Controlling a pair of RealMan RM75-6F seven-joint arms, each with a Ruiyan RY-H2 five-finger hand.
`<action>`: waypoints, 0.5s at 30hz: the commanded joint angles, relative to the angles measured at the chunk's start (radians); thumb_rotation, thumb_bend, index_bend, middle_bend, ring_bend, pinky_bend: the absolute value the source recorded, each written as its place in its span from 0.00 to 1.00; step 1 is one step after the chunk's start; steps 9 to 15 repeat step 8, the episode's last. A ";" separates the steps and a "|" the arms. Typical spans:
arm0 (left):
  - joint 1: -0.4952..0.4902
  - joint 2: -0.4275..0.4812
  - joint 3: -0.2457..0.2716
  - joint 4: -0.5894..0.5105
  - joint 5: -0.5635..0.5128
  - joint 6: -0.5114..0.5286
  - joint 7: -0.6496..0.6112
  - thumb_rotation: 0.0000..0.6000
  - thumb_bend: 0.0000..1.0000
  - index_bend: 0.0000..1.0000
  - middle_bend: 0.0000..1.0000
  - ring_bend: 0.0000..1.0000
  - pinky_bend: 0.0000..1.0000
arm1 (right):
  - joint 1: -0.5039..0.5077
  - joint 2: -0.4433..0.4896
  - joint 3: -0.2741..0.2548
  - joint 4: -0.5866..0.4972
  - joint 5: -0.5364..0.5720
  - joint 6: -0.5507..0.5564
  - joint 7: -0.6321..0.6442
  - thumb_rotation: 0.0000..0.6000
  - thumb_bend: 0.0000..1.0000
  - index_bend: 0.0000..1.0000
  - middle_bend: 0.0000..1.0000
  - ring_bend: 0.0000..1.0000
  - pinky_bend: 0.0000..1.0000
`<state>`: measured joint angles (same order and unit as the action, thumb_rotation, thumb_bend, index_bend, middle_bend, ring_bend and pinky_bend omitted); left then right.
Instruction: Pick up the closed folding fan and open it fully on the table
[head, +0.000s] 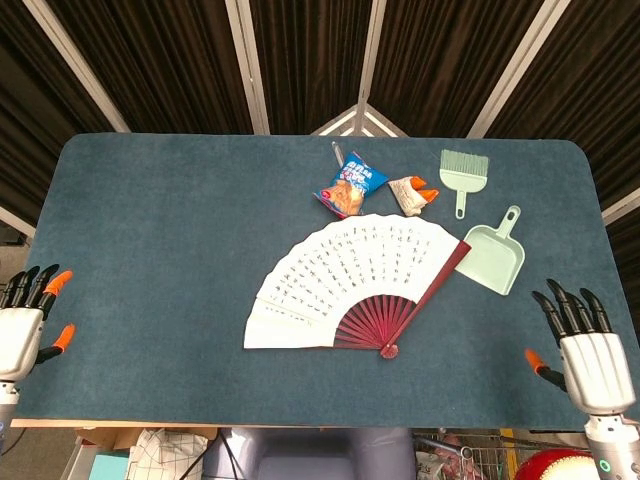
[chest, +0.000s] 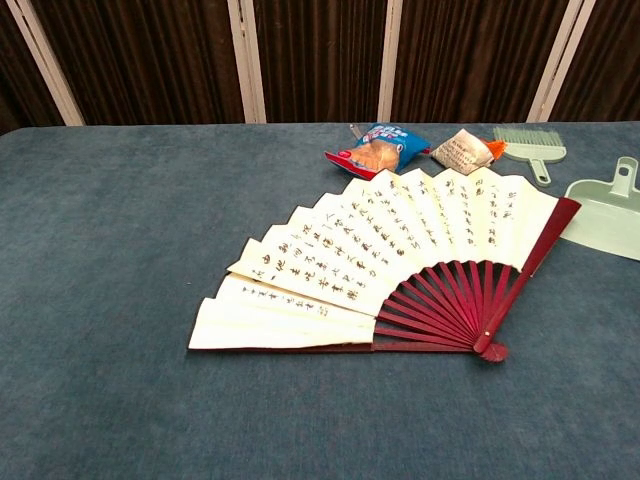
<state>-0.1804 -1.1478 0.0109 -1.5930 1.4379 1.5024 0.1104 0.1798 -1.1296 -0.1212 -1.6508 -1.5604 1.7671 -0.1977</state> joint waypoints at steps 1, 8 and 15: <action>0.005 0.004 -0.003 0.004 0.011 0.009 -0.008 1.00 0.46 0.14 0.04 0.00 0.05 | -0.028 -0.014 0.016 0.047 0.028 0.006 0.044 1.00 0.19 0.19 0.12 0.20 0.14; 0.022 0.006 0.003 0.016 0.064 0.043 -0.036 1.00 0.45 0.13 0.04 0.00 0.05 | -0.048 -0.006 0.041 0.076 0.067 -0.029 0.078 1.00 0.19 0.19 0.12 0.20 0.14; 0.022 0.006 0.003 0.016 0.064 0.043 -0.036 1.00 0.45 0.13 0.04 0.00 0.05 | -0.048 -0.006 0.041 0.076 0.067 -0.029 0.078 1.00 0.19 0.19 0.12 0.20 0.14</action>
